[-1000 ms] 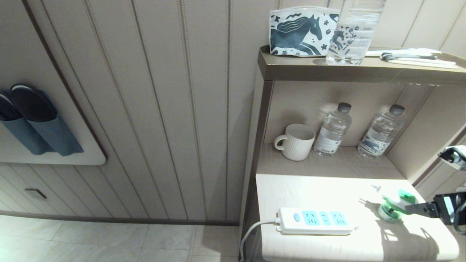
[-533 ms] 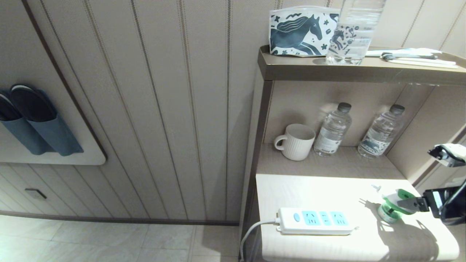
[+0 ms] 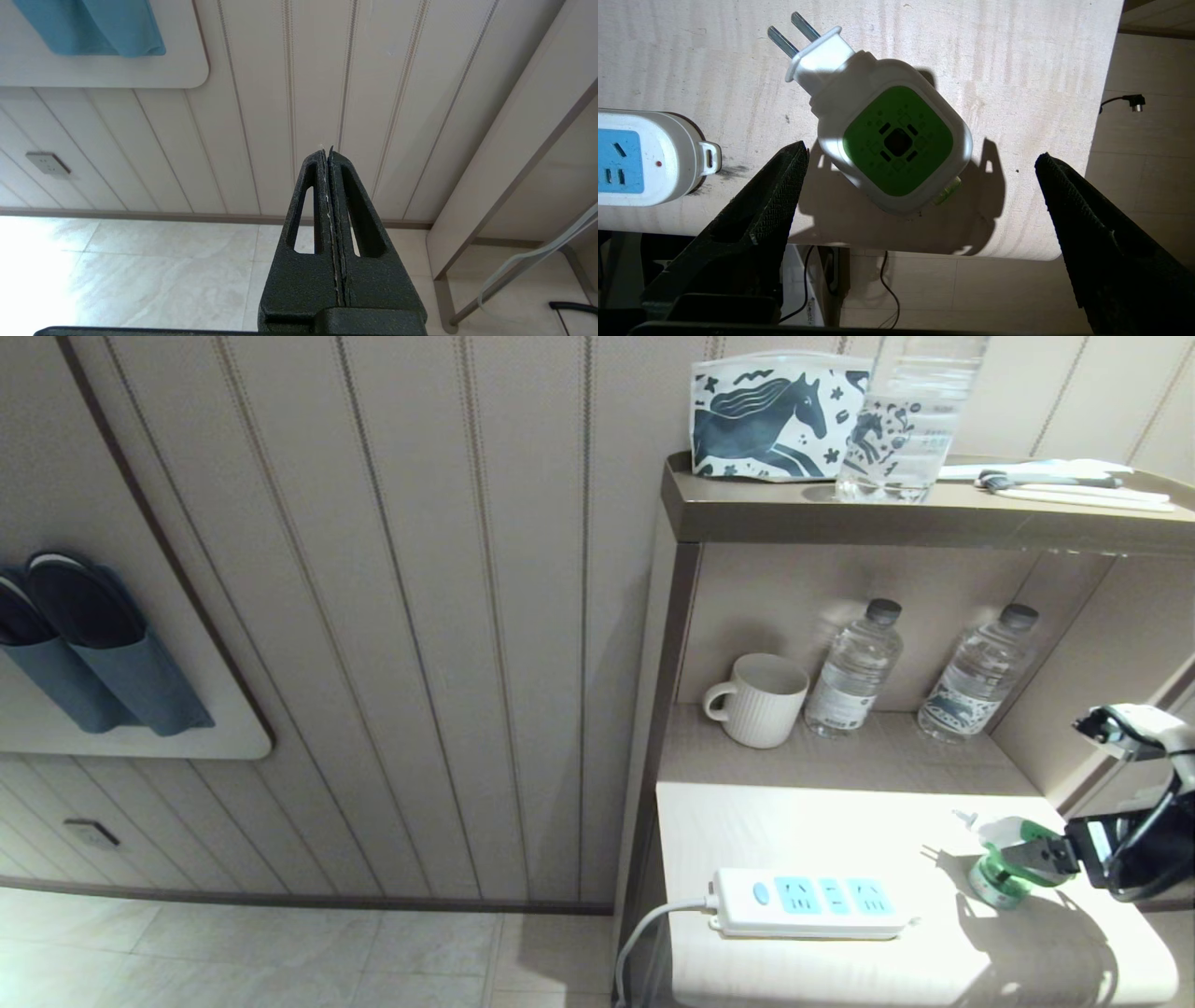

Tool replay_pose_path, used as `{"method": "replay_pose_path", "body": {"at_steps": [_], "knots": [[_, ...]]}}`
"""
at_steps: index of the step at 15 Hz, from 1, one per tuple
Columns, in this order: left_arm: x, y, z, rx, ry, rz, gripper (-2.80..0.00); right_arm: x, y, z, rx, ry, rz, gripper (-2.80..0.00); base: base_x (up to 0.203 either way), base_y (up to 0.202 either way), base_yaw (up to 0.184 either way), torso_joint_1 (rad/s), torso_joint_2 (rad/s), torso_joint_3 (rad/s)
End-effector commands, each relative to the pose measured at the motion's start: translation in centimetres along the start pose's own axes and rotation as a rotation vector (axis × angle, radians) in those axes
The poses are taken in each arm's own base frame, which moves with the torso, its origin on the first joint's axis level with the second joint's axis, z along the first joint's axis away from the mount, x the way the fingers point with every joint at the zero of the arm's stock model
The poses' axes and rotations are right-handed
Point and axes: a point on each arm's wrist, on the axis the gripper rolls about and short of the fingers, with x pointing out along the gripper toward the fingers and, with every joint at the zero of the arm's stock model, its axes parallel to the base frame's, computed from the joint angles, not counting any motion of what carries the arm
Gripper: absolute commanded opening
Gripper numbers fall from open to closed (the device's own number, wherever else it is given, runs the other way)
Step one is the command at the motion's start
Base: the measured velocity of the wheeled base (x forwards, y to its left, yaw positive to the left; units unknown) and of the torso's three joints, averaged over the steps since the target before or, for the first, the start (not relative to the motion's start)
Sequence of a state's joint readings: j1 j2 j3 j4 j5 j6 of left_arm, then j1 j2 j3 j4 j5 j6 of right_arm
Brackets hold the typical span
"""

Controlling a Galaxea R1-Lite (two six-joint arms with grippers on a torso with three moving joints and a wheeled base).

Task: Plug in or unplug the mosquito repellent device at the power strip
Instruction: Pick up the mosquito repellent liquid

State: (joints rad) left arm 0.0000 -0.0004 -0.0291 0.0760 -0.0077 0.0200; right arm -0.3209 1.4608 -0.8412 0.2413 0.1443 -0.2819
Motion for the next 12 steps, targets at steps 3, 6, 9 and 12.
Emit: {"method": "replay_pose_path", "body": {"at_steps": [3, 6, 9, 12], "knots": [[0.0, 0.0, 0.0, -0.003, 0.003, 0.0, -2.8, 0.5, 0.2, 0.6, -0.004, 0.002, 0.014, 0.0, 0.0, 0.0, 0.0, 0.0, 0.0, 0.0], [0.0, 0.0, 0.0, -0.005, 0.003, 0.001, -2.8, 0.7, 0.1, 1.1, -0.006, -0.006, 0.015, 0.0, 0.0, 0.0, 0.0, 0.0, 0.0, 0.0], [0.0, 0.0, 0.0, -0.006, 0.003, 0.0, -2.8, 1.2, 0.0, 1.5, -0.003, 0.002, 0.016, 0.0, 0.0, 0.0, 0.0, 0.0, 0.0, 0.0], [0.0, 0.0, 0.0, -0.008, 0.003, 0.001, -2.8, 1.7, -0.1, 1.6, 0.0, 0.013, 0.019, 0.0, 0.0, 0.0, 0.0, 0.0, 0.0, 0.0]]}}
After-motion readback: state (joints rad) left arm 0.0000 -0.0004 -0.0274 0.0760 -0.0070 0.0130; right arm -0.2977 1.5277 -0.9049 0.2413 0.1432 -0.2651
